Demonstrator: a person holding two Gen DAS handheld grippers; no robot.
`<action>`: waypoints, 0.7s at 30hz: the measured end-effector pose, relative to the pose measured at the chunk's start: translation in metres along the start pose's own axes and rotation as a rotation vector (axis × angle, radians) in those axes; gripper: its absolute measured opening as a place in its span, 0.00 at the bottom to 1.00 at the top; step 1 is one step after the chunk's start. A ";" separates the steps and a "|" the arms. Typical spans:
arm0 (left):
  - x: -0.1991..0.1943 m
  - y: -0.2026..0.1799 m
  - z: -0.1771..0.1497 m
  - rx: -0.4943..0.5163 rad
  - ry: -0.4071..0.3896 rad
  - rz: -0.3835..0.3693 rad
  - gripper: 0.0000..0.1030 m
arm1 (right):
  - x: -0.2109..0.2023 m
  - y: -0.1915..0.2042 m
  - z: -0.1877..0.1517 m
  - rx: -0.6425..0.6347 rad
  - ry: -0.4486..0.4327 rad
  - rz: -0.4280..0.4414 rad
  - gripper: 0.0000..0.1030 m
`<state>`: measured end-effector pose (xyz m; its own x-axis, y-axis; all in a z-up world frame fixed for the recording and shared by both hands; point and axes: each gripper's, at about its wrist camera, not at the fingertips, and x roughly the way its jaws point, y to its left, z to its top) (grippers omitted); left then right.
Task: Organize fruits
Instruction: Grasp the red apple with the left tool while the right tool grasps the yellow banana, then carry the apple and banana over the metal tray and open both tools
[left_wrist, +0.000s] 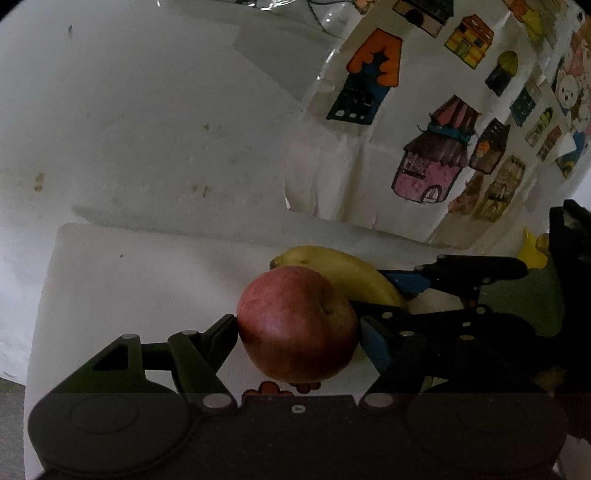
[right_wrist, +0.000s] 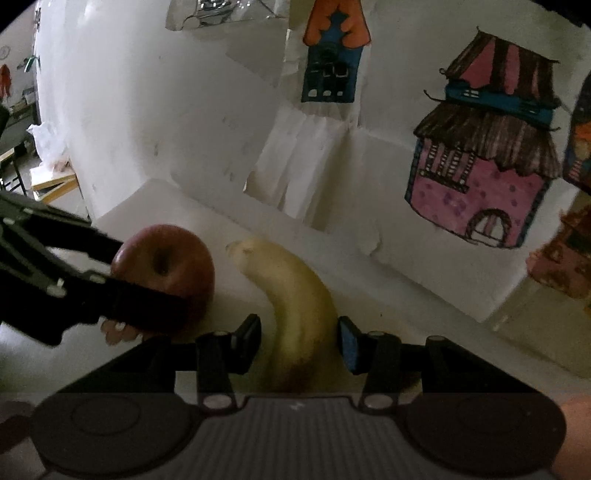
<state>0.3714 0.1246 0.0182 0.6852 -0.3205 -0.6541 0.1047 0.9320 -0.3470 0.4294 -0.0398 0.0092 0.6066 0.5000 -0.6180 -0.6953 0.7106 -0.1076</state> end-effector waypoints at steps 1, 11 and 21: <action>0.001 0.000 0.001 -0.002 0.000 -0.001 0.72 | 0.003 0.000 0.001 0.003 -0.003 0.002 0.48; 0.002 -0.001 0.000 -0.024 -0.019 0.003 0.71 | -0.002 0.002 -0.004 0.013 -0.005 -0.019 0.38; -0.013 -0.004 -0.016 -0.037 -0.001 -0.028 0.71 | -0.028 0.007 -0.019 0.016 0.013 -0.005 0.38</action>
<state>0.3508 0.1227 0.0171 0.6833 -0.3460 -0.6430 0.0972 0.9159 -0.3895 0.4005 -0.0580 0.0107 0.6051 0.4896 -0.6278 -0.6856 0.7213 -0.0983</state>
